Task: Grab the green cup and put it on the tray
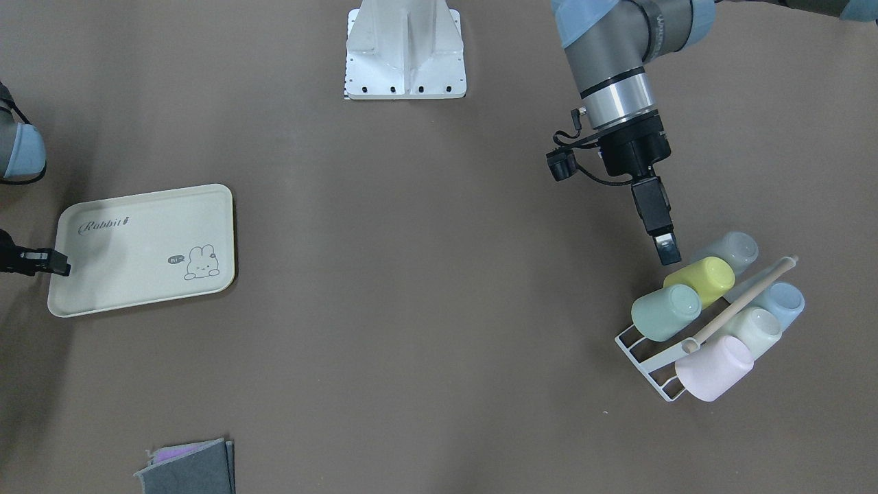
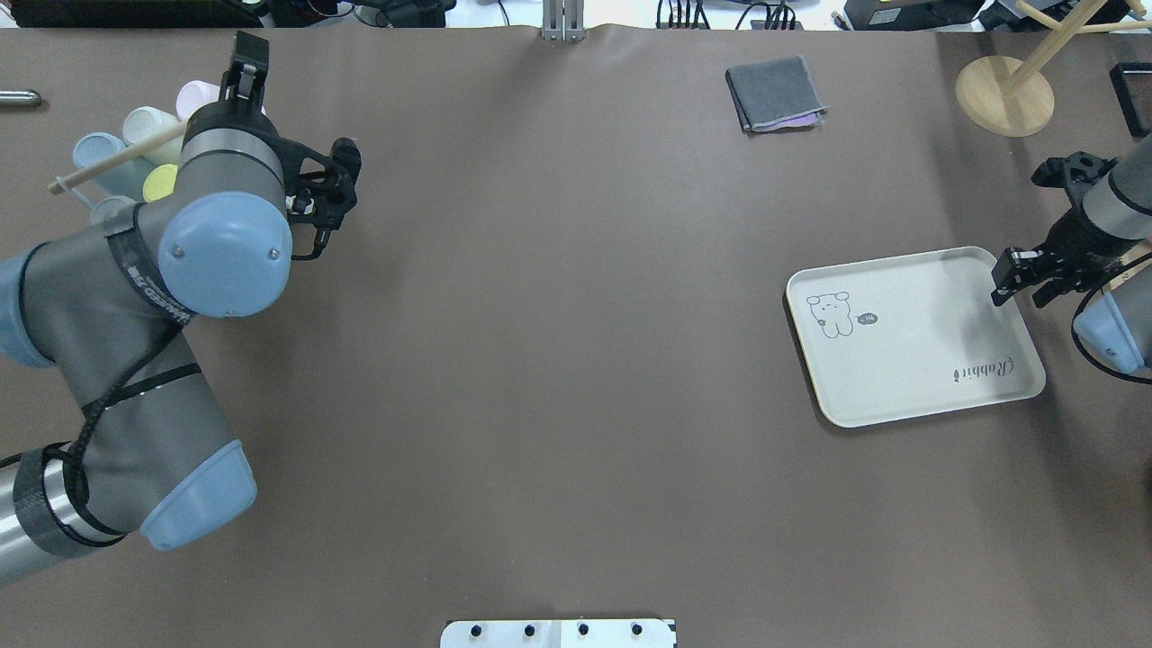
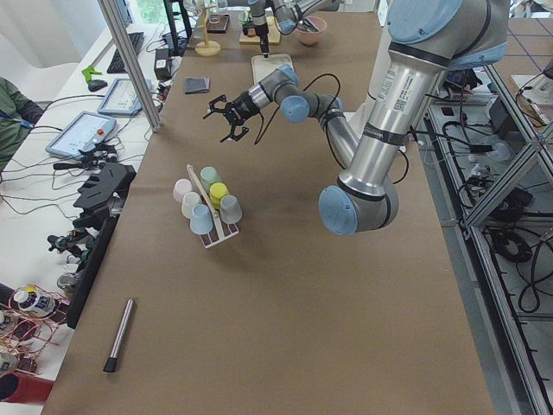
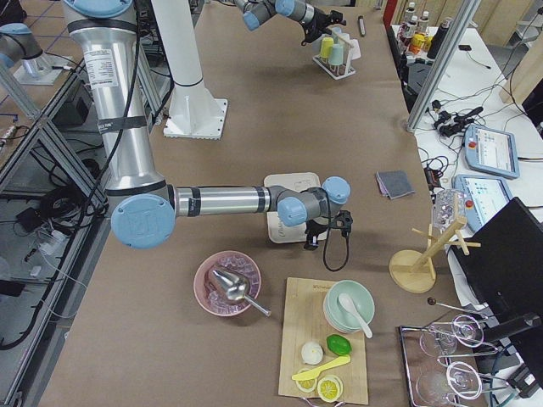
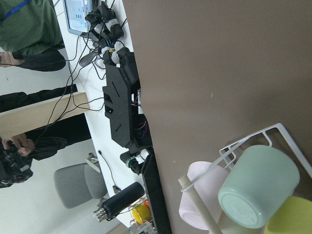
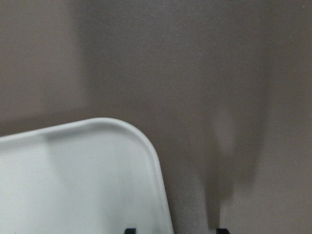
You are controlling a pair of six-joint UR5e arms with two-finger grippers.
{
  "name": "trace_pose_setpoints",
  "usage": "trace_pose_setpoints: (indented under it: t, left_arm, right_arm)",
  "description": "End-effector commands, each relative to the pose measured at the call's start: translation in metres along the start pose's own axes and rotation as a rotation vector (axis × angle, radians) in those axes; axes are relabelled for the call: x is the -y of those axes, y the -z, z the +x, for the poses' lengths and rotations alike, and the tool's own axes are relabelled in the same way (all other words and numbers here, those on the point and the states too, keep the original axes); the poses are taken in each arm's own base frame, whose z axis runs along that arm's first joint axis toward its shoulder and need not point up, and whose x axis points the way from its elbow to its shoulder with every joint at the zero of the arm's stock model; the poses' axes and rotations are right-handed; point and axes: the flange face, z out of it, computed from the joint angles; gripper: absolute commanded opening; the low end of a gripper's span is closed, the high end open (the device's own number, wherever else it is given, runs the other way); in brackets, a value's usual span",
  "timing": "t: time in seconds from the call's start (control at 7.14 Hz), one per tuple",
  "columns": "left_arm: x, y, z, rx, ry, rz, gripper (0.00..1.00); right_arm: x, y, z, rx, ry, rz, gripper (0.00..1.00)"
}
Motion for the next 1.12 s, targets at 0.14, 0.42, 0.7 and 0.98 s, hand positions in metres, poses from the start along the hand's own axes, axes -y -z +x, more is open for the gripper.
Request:
trace_pose_setpoints:
  t: [0.14, 0.42, 0.7, 0.98]
  left_arm:
    - [0.027, -0.001, 0.033, 0.071, -0.331, -0.138, 0.99]
    - [0.045, -0.014, 0.056, 0.078, -0.413, -0.194, 0.99]
    - [0.044, -0.030, 0.078, 0.028, -0.519, -0.258, 0.99]
    - [0.051, -0.047, 0.103, 0.000, -0.567, -0.277, 0.99]
  right_arm:
    - [-0.001, -0.001, -0.004, 0.000, 0.005, -0.003, 0.46]
    - [-0.001, -0.002, -0.003, 0.002, 0.007, -0.004, 0.22]
    - [-0.002, -0.002, -0.003, 0.006, 0.008, -0.006, 0.13]
    - [-0.003, 0.002, -0.008, 0.033, 0.012, -0.012, 0.00]
